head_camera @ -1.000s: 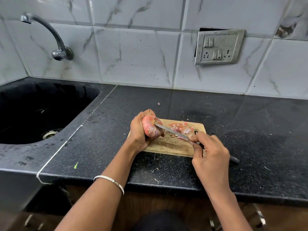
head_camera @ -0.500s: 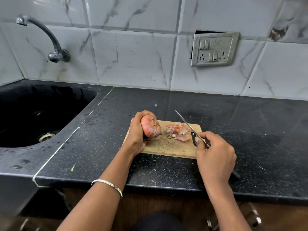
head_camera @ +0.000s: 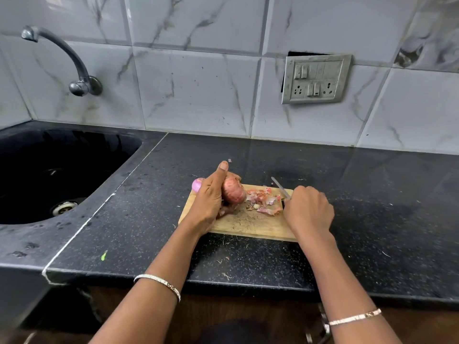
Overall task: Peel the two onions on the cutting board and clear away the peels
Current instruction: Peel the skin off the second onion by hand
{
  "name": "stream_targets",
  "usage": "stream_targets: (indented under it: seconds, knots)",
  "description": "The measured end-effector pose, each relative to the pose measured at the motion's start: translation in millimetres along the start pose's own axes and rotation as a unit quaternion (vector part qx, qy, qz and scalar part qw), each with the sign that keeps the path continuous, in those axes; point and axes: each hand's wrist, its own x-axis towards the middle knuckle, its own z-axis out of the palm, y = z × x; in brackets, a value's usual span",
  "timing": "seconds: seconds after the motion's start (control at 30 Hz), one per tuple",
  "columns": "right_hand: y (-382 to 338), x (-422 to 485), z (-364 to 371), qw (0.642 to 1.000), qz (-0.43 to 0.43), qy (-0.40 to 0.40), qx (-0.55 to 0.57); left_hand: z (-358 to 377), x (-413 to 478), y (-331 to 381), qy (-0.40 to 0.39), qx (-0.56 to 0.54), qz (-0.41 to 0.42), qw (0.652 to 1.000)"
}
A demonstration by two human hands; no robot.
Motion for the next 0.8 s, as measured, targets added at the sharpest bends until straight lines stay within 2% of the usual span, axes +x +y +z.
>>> stream_targets:
  seconds: [0.07,0.1,0.17,0.23,0.3,0.37,0.4,0.47,0.63,0.67,0.73,0.8]
  knots:
    - [0,3,3,0.998,-0.032,0.049,0.008,-2,2,-4,-0.010,0.010,0.011,1.000]
    - [-1,4,4,0.993,-0.070,0.083,0.050,-2,3,-5,-0.015,0.008,0.014,1.000]
    - [-7,6,-1,0.955,-0.164,0.106,0.224,-1,3,-5,-0.021,-0.011,0.013,1.000]
    - [-20,6,-7,0.887,-0.223,0.045,0.401,1,3,-4,-0.029,-0.041,0.012,0.999]
    - [-30,5,-3,0.836,-0.244,-0.047,0.489,0,3,-6,-0.038,-0.058,0.019,0.997]
    - [-34,3,8,0.818,-0.253,-0.109,0.505,0,3,-7,-0.040,-0.064,0.029,0.997]
    - [-33,3,15,0.818,-0.256,-0.113,0.502,-1,4,-8,-0.041,-0.065,0.030,0.997]
    - [-29,4,24,0.814,-0.256,-0.109,0.510,-2,3,-7,-0.048,-0.068,0.024,0.996]
    - [-27,4,24,0.770,-0.196,-0.115,0.596,-4,5,-8,-0.059,-0.070,-0.006,0.996]
    - [-26,3,21,0.753,-0.163,-0.128,0.625,-5,5,-9,-0.061,-0.074,-0.009,0.995]
    - [-24,-1,16,0.697,-0.099,-0.179,0.687,-5,5,-8,-0.068,-0.070,-0.005,0.995]
    - [-22,-3,14,0.668,-0.067,-0.201,0.713,-5,4,-8,-0.078,-0.059,0.007,0.995]
